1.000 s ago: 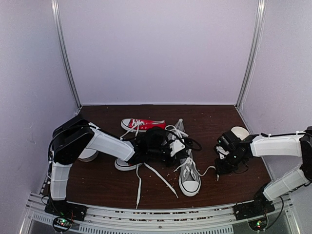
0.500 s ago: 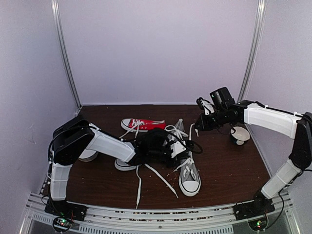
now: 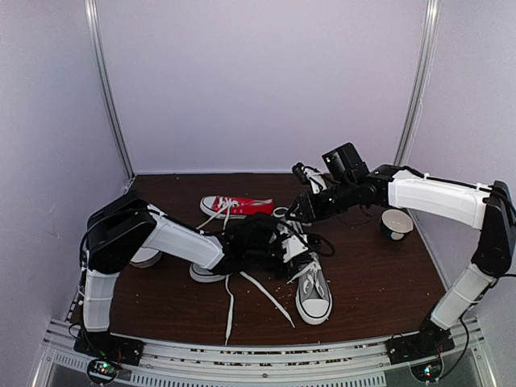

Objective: Tie the shoes
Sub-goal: Place the half-tied shoelace on the shoe.

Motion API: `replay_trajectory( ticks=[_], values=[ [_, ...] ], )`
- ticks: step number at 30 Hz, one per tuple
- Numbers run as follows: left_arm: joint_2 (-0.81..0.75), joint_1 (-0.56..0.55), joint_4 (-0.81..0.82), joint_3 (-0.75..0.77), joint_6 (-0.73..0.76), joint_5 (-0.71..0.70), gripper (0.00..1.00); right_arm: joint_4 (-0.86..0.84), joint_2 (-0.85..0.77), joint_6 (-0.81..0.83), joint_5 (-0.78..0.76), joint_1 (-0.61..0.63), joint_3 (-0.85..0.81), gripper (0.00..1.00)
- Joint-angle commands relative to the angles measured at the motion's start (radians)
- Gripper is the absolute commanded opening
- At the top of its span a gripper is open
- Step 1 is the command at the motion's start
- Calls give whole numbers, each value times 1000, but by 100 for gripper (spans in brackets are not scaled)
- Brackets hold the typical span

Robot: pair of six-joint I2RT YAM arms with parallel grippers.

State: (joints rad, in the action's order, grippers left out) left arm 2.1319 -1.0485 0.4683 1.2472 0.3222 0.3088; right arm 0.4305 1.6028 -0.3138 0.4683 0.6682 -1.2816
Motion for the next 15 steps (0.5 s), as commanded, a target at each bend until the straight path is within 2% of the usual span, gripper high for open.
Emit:
replay_trajectory(
  ticks=[1,7,11,15],
  values=[
    [-36,-4,23,-15,9,-7,0,45,-42,11,-59,-11,-20,44],
    [-38,-4,27,-19,10,-10,0,23,-147,23,-13,-85,86,46],
    [-37,-4,30,-19,11,-10,0,-125,-226,13,95,-126,270,48],
    [-38,-4,32,-20,12,-5,0,-260,-250,97,245,-127,383,50]
  ],
)
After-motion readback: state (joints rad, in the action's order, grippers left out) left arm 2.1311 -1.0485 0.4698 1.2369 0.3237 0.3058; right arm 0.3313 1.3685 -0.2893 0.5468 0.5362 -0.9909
